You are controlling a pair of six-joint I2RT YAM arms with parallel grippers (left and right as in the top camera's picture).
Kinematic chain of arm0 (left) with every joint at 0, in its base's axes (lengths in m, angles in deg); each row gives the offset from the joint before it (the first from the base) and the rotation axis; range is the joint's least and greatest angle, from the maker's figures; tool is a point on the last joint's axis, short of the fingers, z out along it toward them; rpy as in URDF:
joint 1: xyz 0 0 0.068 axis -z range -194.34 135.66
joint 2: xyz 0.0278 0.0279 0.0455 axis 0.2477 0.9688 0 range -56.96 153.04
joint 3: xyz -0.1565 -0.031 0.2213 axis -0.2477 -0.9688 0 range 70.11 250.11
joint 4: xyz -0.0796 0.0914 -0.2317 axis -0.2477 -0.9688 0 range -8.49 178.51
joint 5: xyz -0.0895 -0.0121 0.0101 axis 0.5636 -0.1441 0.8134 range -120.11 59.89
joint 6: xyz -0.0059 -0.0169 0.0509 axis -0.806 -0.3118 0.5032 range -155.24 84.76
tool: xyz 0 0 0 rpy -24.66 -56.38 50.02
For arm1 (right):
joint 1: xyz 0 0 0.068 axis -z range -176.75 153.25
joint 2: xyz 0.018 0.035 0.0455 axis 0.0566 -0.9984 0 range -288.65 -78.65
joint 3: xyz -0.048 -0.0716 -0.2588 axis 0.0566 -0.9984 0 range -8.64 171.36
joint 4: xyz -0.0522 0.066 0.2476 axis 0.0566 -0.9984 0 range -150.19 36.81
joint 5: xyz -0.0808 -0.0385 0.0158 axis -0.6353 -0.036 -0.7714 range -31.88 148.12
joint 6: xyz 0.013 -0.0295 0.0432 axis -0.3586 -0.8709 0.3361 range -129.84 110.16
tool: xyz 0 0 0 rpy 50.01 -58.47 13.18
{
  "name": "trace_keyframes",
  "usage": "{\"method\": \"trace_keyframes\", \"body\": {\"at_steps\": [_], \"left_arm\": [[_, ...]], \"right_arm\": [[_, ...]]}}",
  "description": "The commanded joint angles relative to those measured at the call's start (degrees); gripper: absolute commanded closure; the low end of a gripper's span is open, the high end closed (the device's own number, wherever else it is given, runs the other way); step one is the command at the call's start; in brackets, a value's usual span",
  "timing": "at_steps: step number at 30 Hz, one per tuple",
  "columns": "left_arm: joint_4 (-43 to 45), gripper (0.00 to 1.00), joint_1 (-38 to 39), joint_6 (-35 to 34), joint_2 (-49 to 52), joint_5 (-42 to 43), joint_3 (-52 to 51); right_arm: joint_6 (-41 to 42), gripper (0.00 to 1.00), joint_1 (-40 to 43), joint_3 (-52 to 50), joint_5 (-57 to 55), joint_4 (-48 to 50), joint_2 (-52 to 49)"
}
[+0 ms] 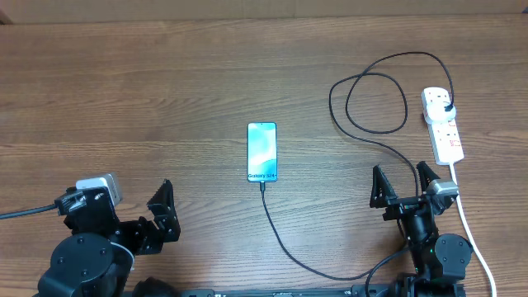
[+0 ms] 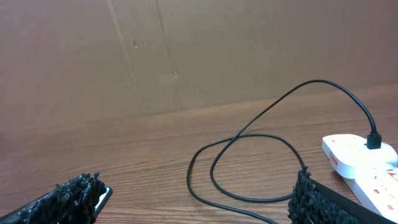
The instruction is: Plug charger to phone and switch on socket
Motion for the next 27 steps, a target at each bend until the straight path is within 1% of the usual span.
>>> {"method": "trace_keyframes", "body": {"at_steps": [1,2,6,8,11,12,16,19,22,27], "left_arm": [[-1.81,0.00,0.31,-0.81,-0.81,0.24,-0.35],[-2.60,0.00,0.28,-0.79,-0.85,0.22,-0.81],[-0.48,0.00,-1.22,-1.03,-2.84,0.94,-5.99],[3.56,0.00,-2.93,-0.98,-5.14,2.25,-10.56],[12.00,0.00,-5.97,-0.48,-9.66,5.77,-19.10],[14.93,0.00,-7.19,0.63,-11.28,8.00,-22.03],[29.33,0.01,-13.29,8.04,-18.97,22.69,-34.91],[38.60,0.00,-16.26,11.13,-23.76,30.12,-42.82],[45.94,0.00,-17.57,11.30,-26.62,30.73,-48.81],[53.05,0.00,-17.75,11.30,-29.33,28.83,-55.39]], "right_arm": [[0.24,0.00,0.33,-0.61,0.07,0.37,0.57],[0.24,0.00,0.33,-0.61,0.07,0.37,0.57],[0.24,0.00,0.33,-0.61,0.07,0.37,0.57],[0.24,0.00,0.33,-0.61,0.07,0.37,0.57],[0.24,0.00,0.33,-0.61,0.07,0.37,0.57],[0.24,0.00,0.33,-0.61,0.07,0.37,0.57],[0.24,0.00,0.33,-0.61,0.07,0.37,0.57],[0.24,0.00,0.33,-0.61,0.07,0.37,0.57],[0.24,0.00,0.33,-0.61,0.07,0.37,0.57],[0.24,0.00,0.33,-0.61,0.07,0.37,0.57]]}}
